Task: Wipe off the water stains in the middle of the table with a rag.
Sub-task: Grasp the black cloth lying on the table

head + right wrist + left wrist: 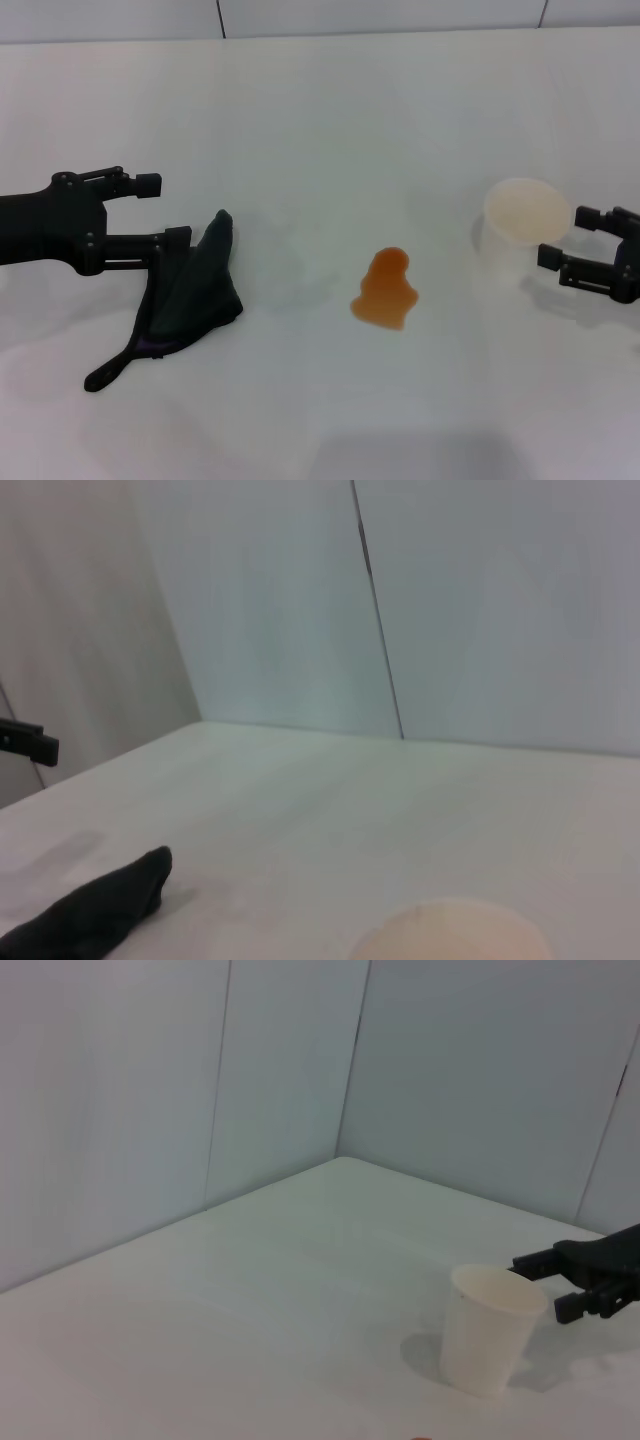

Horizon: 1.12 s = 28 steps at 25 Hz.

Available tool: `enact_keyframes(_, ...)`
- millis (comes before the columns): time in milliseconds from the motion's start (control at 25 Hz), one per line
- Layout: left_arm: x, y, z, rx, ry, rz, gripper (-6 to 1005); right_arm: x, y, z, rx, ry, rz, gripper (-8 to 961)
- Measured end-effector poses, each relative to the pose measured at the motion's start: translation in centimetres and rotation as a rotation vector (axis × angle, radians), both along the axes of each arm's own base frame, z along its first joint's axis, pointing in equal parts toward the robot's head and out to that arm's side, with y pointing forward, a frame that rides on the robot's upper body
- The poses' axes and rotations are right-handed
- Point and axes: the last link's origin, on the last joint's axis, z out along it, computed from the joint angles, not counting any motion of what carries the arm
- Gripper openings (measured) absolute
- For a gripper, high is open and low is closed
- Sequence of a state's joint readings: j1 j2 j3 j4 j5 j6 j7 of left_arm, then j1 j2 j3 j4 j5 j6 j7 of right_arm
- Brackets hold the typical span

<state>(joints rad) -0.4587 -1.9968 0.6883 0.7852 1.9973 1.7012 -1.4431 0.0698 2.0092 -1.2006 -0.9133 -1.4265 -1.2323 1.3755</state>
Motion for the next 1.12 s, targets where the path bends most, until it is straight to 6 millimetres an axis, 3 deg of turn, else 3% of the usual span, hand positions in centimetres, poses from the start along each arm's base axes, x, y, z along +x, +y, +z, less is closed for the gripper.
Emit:
enact_keyframes(520,0.0,0.0,0.0,0.004,0.002,-0.001,859,-3.0,-0.1,1.3,-0.01,0.053,0.133,873)
enact_keyframes(1120,0.1,0.3,0.2,0.014,0.011,-0.015,859,-6.8,1.0,-0.2,-0.168,-0.094,0.263,872)
